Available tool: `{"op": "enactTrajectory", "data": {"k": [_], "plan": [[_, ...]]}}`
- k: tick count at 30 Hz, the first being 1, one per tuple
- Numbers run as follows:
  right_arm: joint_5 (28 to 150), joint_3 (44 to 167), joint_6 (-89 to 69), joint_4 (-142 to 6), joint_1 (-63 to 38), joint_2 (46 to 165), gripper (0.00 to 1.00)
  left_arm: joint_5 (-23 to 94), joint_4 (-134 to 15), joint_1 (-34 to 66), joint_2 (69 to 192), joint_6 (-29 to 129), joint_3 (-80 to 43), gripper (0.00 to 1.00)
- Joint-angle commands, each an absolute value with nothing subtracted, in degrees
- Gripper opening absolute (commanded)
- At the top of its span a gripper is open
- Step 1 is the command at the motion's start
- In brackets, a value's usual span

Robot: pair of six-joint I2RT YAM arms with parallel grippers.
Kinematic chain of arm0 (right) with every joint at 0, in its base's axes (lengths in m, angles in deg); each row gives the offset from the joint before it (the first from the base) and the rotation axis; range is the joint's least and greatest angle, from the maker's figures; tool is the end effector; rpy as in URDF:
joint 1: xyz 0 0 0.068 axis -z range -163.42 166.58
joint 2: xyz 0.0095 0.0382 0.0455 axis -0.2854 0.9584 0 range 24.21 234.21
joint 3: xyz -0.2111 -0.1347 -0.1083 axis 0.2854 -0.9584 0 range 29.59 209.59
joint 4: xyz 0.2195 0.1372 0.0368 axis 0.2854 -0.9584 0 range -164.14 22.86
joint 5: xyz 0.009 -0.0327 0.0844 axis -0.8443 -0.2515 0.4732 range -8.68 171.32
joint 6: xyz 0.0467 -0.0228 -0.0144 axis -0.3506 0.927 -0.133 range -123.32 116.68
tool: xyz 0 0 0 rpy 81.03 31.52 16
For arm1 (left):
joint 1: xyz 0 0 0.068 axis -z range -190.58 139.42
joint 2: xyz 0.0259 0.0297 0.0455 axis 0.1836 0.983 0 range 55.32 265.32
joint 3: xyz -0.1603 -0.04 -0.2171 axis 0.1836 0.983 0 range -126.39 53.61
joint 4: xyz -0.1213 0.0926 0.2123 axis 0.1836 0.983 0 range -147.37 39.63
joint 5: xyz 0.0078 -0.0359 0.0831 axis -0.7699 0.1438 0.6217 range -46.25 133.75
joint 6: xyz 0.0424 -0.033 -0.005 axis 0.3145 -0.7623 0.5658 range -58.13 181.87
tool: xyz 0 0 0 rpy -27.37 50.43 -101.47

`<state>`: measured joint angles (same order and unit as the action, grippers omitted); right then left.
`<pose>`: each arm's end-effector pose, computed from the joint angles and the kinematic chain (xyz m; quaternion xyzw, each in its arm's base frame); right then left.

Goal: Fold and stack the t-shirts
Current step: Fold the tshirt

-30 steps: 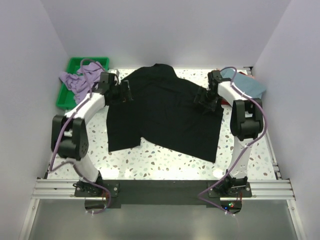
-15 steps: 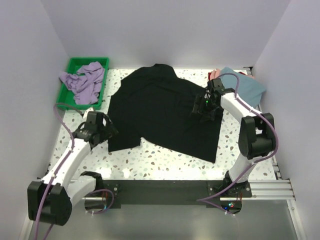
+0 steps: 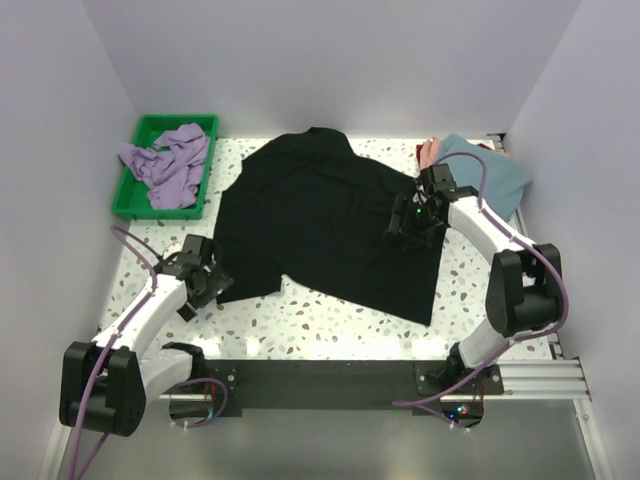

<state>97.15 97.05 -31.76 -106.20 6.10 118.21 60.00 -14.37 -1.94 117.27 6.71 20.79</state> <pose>0.3219 0.0695 0.2225 0.1224 0.9608 0.1967 0.1525 0.1719 -0.0159 0.1767 -0.4063 0.8898 0.0372 0.2043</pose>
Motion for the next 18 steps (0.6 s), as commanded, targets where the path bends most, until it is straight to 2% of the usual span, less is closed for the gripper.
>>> {"op": "enactTrajectory", "data": {"k": [1,8,18], "plan": [[97.2,96.0,-30.7,-105.6,5.9,114.8,0.69,60.6,-13.9,-1.9,115.3,2.8,22.3,0.98],[97.0,93.5,-30.8,-105.3,6.0,113.1,0.69,56.9,-16.9,-1.8,114.6,1.8,27.1,0.81],[96.8,93.7,-30.7,-105.5,6.0,113.5,0.69,54.7,-22.6,-1.9,114.7,6.0,27.9,0.52]]}}
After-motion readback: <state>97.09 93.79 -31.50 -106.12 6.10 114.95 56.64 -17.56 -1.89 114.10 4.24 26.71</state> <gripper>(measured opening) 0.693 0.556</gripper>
